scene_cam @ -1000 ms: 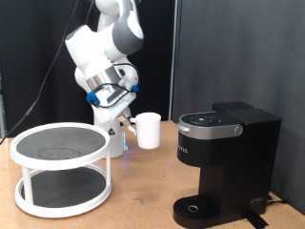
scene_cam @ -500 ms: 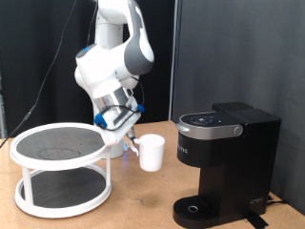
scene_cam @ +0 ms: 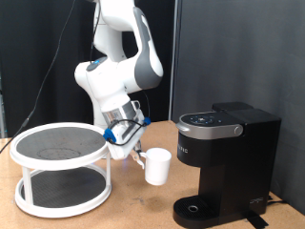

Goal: Make a cup of coffee with the keurig machine

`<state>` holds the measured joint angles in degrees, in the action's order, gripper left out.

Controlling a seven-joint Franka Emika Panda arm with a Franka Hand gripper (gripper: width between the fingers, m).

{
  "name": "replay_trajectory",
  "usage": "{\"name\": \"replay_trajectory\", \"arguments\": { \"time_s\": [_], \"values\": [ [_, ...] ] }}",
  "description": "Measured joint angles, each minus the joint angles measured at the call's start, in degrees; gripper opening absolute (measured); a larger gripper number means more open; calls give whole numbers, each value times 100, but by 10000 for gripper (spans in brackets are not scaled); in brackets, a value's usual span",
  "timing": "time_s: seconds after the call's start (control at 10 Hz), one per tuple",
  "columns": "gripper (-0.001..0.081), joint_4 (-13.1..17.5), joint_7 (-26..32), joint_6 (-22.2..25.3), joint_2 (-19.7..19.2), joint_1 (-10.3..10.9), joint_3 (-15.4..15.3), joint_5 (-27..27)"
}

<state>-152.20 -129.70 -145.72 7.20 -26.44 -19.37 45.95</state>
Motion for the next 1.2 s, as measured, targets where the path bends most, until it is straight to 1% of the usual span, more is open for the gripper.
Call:
{"name": "replay_trajectory", "arguments": {
  "time_s": [0.2, 0.3, 0.6, 0.8, 1.2],
  "values": [
    [0, 78, 0, -260, -253, 26, -156, 19],
    [0, 134, 29, -407, -385, 71, -245, 114],
    [0, 358, 431, -943, -762, 247, -536, 778],
    [0, 516, 603, -1234, -1004, 311, -714, 1056],
    [0, 727, 785, -1485, -1355, 347, -968, 1309]
  ]
}}
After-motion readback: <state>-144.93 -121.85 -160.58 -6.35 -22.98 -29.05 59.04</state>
